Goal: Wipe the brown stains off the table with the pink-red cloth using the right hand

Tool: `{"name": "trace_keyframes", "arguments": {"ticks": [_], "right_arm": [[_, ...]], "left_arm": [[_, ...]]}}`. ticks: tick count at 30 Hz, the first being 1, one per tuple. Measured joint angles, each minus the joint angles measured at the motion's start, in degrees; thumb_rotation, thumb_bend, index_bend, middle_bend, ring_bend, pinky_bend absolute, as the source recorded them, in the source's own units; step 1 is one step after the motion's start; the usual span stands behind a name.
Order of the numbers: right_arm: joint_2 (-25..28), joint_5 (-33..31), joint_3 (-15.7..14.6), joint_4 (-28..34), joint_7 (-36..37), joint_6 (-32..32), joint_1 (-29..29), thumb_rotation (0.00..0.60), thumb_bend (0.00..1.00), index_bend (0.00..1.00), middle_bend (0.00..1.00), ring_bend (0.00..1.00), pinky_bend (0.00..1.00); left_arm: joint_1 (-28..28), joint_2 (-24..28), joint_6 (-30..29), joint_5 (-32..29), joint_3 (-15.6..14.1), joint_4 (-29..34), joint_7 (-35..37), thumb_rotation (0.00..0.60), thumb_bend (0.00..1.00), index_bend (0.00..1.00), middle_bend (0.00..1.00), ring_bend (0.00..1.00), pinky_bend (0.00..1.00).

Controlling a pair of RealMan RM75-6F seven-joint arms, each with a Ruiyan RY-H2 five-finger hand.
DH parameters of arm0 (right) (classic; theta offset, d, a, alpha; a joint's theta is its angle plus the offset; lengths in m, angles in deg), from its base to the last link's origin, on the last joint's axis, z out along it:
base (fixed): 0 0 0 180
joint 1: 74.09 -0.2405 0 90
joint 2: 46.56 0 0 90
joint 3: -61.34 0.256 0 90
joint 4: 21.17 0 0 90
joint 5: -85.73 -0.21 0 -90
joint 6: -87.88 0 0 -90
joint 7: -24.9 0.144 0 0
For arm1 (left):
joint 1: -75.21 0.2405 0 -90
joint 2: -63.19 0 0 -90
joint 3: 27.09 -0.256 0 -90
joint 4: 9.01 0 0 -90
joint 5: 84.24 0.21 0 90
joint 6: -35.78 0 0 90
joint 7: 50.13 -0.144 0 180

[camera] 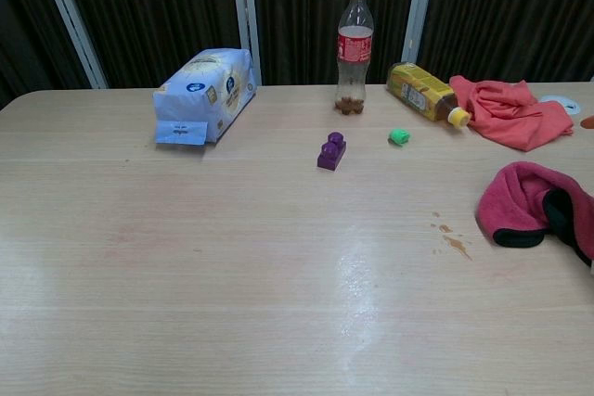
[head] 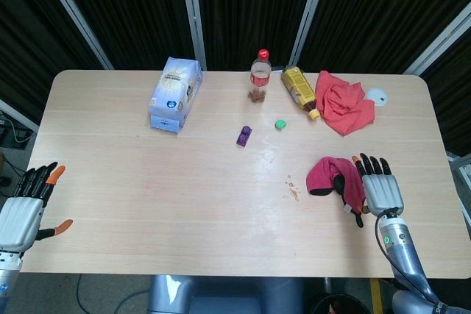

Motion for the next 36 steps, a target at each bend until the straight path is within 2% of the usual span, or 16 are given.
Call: {"name": "trace_keyframes", "arguments": {"ticks": [9,16,23,27,31,33,36], "right_arm": [[-3.11,-10.44,0.78,-7.26,-4.38,5.62,-4.79,0.600,0.00,0.00,0.00,0.00,0.03],[-7.48,-13.54,1.62,-13.66,-1.96,9.30,-7.92,0.600,0.00,0.00,0.00,0.00,0.04],[-11.15,-14.83,2.43,-17.71,0.41,11.01,-10.47,0.600,0.01,0.02,0.00,0.00,0.09],[-12.85,-15.90,2.57,-19.69,0.46,11.47,-11.66,0.600,0.04,0.07,0.00,0.00,0.11],[-14.09,-16.18,2.56,-21.44,0.79,11.77,-12.30,0.600,0.12,0.14,0.01,0.00,0.15],[-14.97,-16.03,2.50,-22.87,1.21,11.77,-12.56,0.600,0.16,0.18,0.05,0.00,0.19],[-16.29,-14.77,2.39,-25.19,2.97,11.35,-12.65,0.600,0.26,0.32,0.16,0.06,0.30]], "left_arm": [[-0.81,0.07,1.86,-0.87,0.10,-0.14,0.99,0.600,0.00,0.00,0.00,0.00,0.00],[-1.07,0.28,2.33,-1.12,0.05,-0.01,1.33,0.600,0.00,0.00,0.00,0.00,0.00],[-1.16,0.49,2.61,-1.37,0.02,0.18,2.18,0.600,0.00,0.00,0.00,0.00,0.00],[-1.22,0.61,2.74,-1.55,0.05,0.25,2.62,0.600,0.00,0.00,0.00,0.00,0.00],[-1.27,0.72,2.98,-1.81,0.06,0.36,2.98,0.600,0.00,0.00,0.00,0.00,0.00],[-1.32,0.83,3.20,-2.04,0.07,0.50,3.23,0.600,0.00,0.00,0.00,0.00,0.00],[-1.41,0.94,3.46,-2.18,0.04,0.63,3.38,0.600,0.00,0.00,0.00,0.00,0.00]]}}
